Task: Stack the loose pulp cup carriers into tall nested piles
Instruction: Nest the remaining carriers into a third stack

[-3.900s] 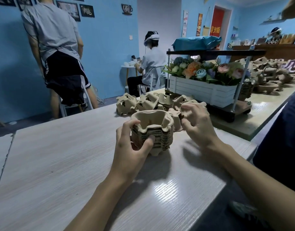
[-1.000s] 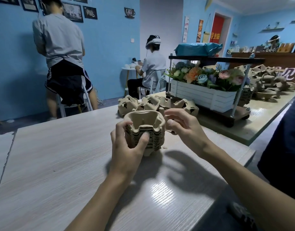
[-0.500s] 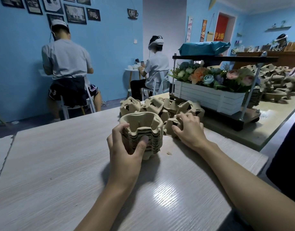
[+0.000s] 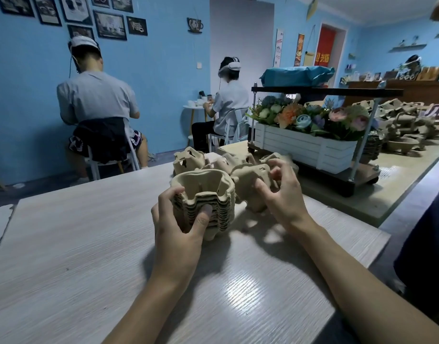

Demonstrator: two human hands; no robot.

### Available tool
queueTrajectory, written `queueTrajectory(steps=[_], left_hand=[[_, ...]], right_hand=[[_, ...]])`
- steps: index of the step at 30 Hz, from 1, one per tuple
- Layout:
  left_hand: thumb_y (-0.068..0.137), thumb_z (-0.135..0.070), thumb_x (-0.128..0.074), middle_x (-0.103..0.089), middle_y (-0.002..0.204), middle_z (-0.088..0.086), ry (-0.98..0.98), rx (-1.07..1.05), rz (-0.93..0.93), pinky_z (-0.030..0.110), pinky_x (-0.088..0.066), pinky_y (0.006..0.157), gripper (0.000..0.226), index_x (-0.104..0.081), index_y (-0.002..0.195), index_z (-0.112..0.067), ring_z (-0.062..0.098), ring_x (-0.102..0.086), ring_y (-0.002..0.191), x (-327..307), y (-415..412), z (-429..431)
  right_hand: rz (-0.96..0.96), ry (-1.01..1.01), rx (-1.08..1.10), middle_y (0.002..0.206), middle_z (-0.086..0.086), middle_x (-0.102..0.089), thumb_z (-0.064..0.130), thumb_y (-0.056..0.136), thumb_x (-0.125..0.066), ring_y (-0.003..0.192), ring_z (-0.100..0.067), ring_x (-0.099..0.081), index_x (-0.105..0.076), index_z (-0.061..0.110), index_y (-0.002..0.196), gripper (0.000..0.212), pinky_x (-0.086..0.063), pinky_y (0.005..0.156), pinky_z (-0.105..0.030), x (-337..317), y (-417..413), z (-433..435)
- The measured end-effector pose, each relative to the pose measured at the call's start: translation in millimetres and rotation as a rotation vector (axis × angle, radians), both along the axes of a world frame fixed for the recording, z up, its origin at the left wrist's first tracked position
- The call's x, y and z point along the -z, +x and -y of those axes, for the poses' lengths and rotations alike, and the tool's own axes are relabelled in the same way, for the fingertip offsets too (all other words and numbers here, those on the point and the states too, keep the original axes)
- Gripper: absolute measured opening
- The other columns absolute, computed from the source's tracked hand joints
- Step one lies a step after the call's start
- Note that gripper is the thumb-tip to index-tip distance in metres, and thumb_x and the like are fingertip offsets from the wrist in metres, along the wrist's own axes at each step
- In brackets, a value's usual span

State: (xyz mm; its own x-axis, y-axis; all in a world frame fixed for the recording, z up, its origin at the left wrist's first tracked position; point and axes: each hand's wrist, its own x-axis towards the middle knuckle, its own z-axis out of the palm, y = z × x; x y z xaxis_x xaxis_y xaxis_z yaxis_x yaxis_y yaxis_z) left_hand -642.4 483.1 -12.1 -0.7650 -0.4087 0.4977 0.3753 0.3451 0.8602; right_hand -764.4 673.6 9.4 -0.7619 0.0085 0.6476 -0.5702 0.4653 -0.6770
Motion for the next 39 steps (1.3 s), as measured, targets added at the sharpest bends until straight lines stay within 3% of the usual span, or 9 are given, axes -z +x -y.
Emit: queueTrajectory(steps=[6,11,16,21,25,30,33,37,39], left_hand=[[0.076,-0.052,-0.066,-0.046,0.131,-0.005,0.006,-0.003,0.0,0.04,-0.052,0.095,0.052,-0.048,0.122,-0.037,0.01,-0.055,0.112,1.3,-1.0,0.6],[0.076,-0.051,-0.066,-0.047,0.13,-0.004,0.004,0.002,-0.007,0.041,-0.052,0.095,0.05,-0.048,0.121,-0.038,0.005,-0.054,0.112,1.9,-1.6,1.0],[0.076,-0.052,-0.066,-0.047,0.129,-0.005,0.006,0.001,-0.001,0.042,-0.052,0.095,0.05,-0.048,0.12,-0.039,0.009,-0.056,0.111,0.7,-0.5,0.3],[0.075,-0.053,-0.065,-0.045,0.129,-0.005,-0.001,-0.007,0.008,0.036,-0.051,0.093,0.051,-0.048,0.121,-0.039,0.015,-0.056,0.111,0.2,0.8,0.5],[0.075,-0.053,-0.065,-0.046,0.129,-0.005,0.002,-0.007,0.004,0.037,-0.051,0.093,0.052,-0.048,0.121,-0.038,0.013,-0.056,0.11,0.6,0.3,0.4],[0.075,-0.052,-0.066,-0.047,0.128,-0.003,0.002,-0.006,-0.002,0.04,-0.052,0.093,0.051,-0.049,0.12,-0.037,0.014,-0.057,0.109,1.3,-0.3,1.2],[0.076,-0.051,-0.066,-0.046,0.128,-0.002,0.001,-0.011,-0.003,0.037,-0.052,0.092,0.051,-0.049,0.121,-0.036,0.01,-0.056,0.108,0.6,-0.1,0.6],[0.085,-0.036,-0.073,-0.046,0.129,-0.004,0.003,-0.014,-0.004,0.043,-0.052,0.095,0.043,-0.049,0.121,-0.037,0.016,-0.057,0.11,2.4,-3.1,0.5],[0.086,-0.03,-0.074,-0.046,0.129,-0.003,0.001,-0.023,-0.012,0.044,-0.051,0.098,0.043,-0.049,0.121,-0.036,0.007,-0.056,0.109,2.7,-3.7,0.3]], right_hand=[[0.006,-0.203,0.038,0.118,-0.012,-0.051,0.041,0.08,-0.068,0.104,-0.023,-0.053,-0.041,0.029,0.129,0.058,-0.05,0.089,-0.033,3.2,-4.5,-0.5],[0.129,-0.101,-0.015,0.129,-0.012,-0.045,0.016,0.082,-0.075,0.113,-0.024,-0.055,-0.03,0.029,0.143,0.077,-0.048,0.101,-0.045,11.5,-11.7,0.9],[0.176,0.02,-0.005,0.128,-0.001,-0.02,0.009,0.081,-0.07,0.119,-0.025,-0.045,-0.024,0.037,0.15,0.087,-0.04,0.109,-0.035,12.7,-8.2,2.0],[0.199,0.095,-0.007,0.136,0.004,-0.019,0.031,0.063,-0.055,0.125,-0.023,-0.038,-0.031,0.051,0.141,0.084,-0.038,0.11,-0.046,10.2,-3.7,2.1],[0.247,0.086,-0.033,0.135,0.008,-0.021,0.049,0.054,-0.055,0.132,-0.022,-0.033,-0.038,0.041,0.138,0.085,-0.032,0.113,-0.053,9.2,-3.5,1.0],[0.246,0.145,-0.059,0.143,0.009,-0.019,0.07,0.061,-0.066,0.137,-0.018,-0.031,-0.032,0.04,0.142,0.092,-0.027,0.116,-0.05,8.1,0.1,-0.8],[0.187,0.076,0.013,0.136,-0.001,-0.031,0.055,0.074,-0.076,0.125,-0.018,-0.043,-0.045,0.027,0.132,0.072,-0.037,0.11,-0.045,6.3,-0.1,-0.5],[0.038,-0.154,0.043,0.122,-0.004,-0.039,0.043,0.079,-0.078,0.103,-0.01,-0.051,-0.047,0.037,0.102,0.039,-0.042,0.092,-0.012,-4.9,9.2,-1.9],[-0.024,-0.296,-0.002,0.118,-0.007,-0.042,0.053,0.073,-0.075,0.092,-0.002,-0.054,-0.046,0.036,0.101,0.043,-0.046,0.084,-0.013,-16.8,17.7,2.8]])
